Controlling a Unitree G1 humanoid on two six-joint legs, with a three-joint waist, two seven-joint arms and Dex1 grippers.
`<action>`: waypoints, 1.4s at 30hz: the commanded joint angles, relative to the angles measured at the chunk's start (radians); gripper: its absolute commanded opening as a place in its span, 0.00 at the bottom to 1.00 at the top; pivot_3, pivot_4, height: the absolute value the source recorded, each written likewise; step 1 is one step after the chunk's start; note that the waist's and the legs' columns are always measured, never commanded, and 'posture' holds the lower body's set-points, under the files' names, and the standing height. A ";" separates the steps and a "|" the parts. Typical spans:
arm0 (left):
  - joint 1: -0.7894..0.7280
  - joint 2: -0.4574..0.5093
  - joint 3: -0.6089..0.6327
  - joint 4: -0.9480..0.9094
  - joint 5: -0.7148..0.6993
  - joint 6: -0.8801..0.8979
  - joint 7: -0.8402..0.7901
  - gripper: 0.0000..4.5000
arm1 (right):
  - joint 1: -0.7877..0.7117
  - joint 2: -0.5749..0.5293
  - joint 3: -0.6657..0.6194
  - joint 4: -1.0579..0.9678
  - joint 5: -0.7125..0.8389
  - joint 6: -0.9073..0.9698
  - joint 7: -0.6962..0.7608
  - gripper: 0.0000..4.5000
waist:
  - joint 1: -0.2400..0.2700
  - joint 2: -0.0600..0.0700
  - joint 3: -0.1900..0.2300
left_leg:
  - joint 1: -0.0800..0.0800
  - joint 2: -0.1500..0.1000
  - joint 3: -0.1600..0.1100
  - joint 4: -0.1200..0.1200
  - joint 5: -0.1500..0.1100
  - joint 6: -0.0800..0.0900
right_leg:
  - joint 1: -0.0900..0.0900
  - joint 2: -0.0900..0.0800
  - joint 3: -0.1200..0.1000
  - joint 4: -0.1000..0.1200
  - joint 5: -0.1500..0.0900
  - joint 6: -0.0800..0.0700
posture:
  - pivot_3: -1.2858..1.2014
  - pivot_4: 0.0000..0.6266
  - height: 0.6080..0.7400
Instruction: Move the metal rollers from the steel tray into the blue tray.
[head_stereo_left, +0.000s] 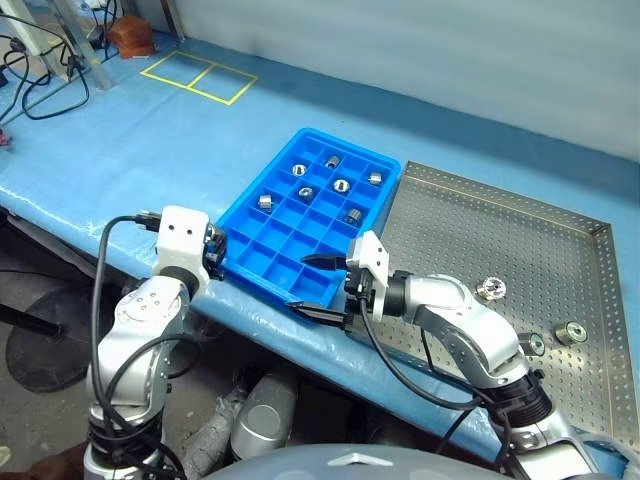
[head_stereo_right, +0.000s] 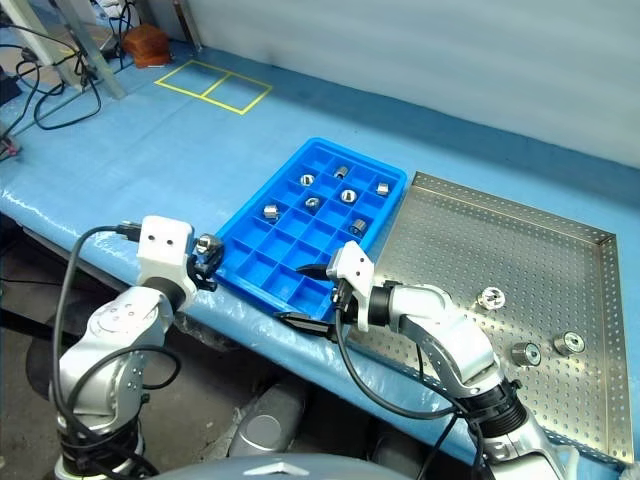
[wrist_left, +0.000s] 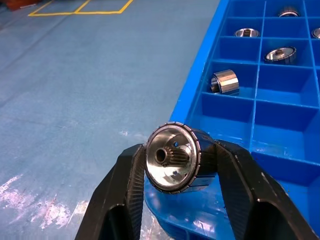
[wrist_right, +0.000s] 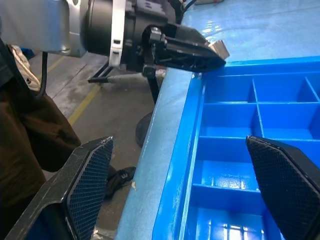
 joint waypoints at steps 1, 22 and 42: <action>0.002 0.020 -0.012 0.000 0.003 -0.009 0.000 0.63 | 0.003 -0.003 -0.005 -0.053 0.005 -0.003 -0.004 1.00 | -0.001 0.000 0.000 | 0.000 0.000 0.000 0.000 0.000 0.000 | 0.000 0.000 0.000 0.000 0.000 0.000 | 0.68 0.24 1.00; -0.073 0.076 -0.131 0.085 -0.032 -0.132 -0.091 0.91 | 0.010 -0.035 -0.049 -0.118 -0.038 -0.016 -0.075 1.00 | -0.010 0.000 0.000 | 0.000 0.000 0.000 0.000 0.000 0.000 | 0.000 0.000 0.000 0.000 0.000 0.000 | 0.66 0.24 1.00; -0.143 0.194 -0.446 0.209 -0.043 -0.117 -0.280 0.91 | 0.078 -0.099 -0.152 -0.198 -0.066 -0.004 -0.180 1.00 | -0.107 0.011 -0.006 | 0.003 -0.004 0.000 0.002 0.000 0.003 | 0.004 -0.005 -0.001 -0.005 -0.001 0.001 | 0.61 0.24 1.00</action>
